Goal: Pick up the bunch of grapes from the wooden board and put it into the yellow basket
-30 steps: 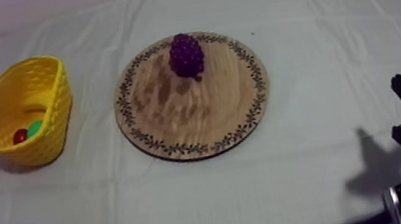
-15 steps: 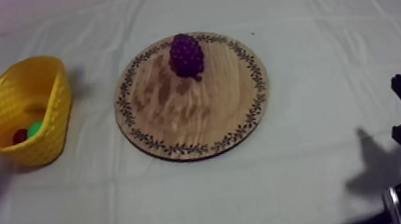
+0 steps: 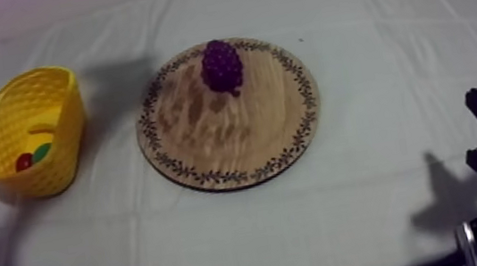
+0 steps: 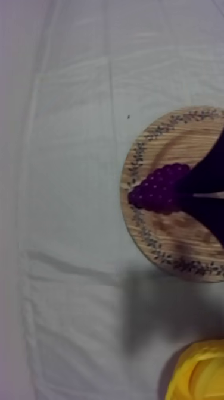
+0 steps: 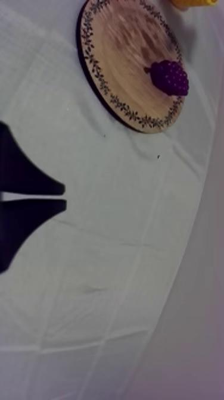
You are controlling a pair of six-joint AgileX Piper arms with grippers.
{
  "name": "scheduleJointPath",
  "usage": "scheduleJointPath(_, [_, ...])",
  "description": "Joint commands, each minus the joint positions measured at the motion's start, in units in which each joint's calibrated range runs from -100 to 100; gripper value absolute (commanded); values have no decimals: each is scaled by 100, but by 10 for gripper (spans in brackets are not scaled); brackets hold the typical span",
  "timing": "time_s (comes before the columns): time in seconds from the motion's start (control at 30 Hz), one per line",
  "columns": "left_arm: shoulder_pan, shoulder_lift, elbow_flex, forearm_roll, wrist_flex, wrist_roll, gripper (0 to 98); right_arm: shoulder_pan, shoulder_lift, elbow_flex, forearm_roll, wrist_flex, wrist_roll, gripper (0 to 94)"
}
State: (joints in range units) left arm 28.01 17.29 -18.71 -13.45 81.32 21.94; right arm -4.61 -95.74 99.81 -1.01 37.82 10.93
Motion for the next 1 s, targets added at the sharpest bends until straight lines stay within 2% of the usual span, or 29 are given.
scheduleJointPath(0.0, [22, 125, -2, 7, -22, 20, 0, 2, -1, -3, 1, 0, -1, 4])
scheduleJointPath(0.1, [63, 263, -43, 12, -41, 23, 6, 2, -1, -3, 1, 0, 0, 4])
scheduleJointPath(0.17, [87, 331, -72, 4, -43, 50, 63, 2, -1, -3, 1, 0, 2, 4])
scheduleJointPath(0.23, [100, 379, -97, -2, -30, 112, 178, 2, -1, -3, 1, 0, 3, 4])
scheduleJointPath(0.4, [115, 472, -169, 65, 157, 209, 589, 2, -1, -3, 1, 0, 1, 4])
scheduleJointPath(0.5, [118, 535, -251, 119, 351, 264, 737, 2, -1, -3, 1, 0, 0, 4])
scheduleJointPath(0.7, [150, 731, -415, 175, 653, 434, 887, 2, -1, -3, 1, 0, 0, 4])
scheduleJointPath(0.97, [173, 1228, -580, 245, 775, 517, 945, 2, -1, -3, 1, 0, 1, 4])
